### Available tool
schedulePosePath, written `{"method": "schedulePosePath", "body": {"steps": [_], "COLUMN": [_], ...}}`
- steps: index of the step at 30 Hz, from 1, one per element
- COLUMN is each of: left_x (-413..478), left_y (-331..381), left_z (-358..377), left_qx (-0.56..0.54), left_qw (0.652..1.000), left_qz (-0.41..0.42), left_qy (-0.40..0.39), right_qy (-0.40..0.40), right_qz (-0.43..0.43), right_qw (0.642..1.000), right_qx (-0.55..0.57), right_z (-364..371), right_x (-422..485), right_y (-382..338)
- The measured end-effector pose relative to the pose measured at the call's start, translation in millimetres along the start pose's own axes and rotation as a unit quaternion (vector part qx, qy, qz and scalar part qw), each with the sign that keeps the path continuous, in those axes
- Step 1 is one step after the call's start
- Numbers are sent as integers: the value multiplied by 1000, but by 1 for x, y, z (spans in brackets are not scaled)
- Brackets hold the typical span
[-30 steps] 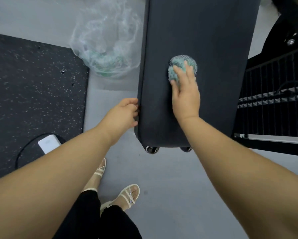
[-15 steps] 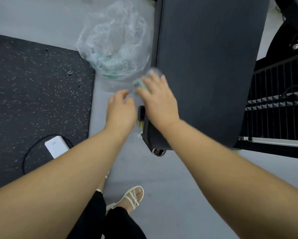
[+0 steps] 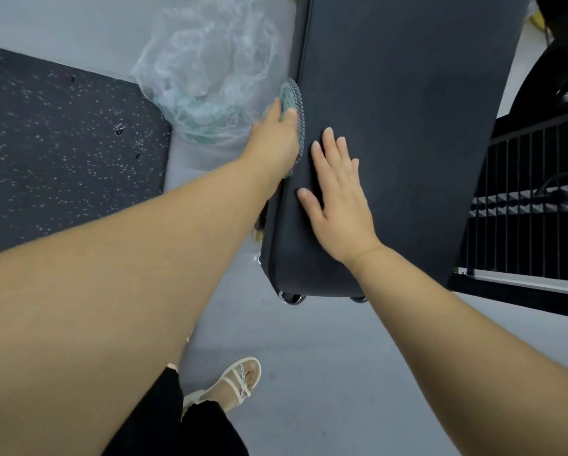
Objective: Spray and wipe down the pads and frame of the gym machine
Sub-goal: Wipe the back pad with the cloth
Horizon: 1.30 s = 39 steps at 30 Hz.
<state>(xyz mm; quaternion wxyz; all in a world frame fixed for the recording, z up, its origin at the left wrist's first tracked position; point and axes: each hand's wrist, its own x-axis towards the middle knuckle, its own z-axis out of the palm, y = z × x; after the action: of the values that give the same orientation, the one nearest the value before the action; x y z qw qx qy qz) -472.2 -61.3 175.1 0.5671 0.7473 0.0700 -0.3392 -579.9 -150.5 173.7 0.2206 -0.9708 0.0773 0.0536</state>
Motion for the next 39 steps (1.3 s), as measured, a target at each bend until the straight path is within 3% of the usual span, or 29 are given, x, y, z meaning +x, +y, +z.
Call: {"method": "schedulePosePath", "body": {"steps": [6,9,16,19,25,30,32,35,37,39], "left_x": [-58,-95,-2,-29,-99,-51,-62,-103,-117,-122], "left_y": [-68,-93,-16,-40,-107,-68,-73,-104,-117,-121], "left_z": [18,21,14,20,21,21,26,34,35,35], "left_qx": [23,-9,-41,4,-1,-47,-33,9,30,25], "left_qw": [999,998,997,998,995,996,997,996,994,990], "left_qz": [2,-47,6,4,-99,-26,-20,-48,-84,-130], "left_qy": [41,43,67,57,35,71,70,75,65,56], "right_qy": [-42,-42,-29,-29,-35,-25,-15,36,116,147], "right_qz": [-36,-34,-29,-25,-21,-22,-20,-21,-34,6], "right_qw": [996,995,991,989,983,979,984,999,991,978], "right_qx": [-69,-83,-126,-141,-180,-203,-174,-23,52,147], "right_z": [3,6,9,9,7,7,8,15,26,39], "right_x": [0,0,2,1,-1,-1,-6,-35,-69,-107], "right_y": [8,8,5,6,1,2,0,-2,-6,-10]}}
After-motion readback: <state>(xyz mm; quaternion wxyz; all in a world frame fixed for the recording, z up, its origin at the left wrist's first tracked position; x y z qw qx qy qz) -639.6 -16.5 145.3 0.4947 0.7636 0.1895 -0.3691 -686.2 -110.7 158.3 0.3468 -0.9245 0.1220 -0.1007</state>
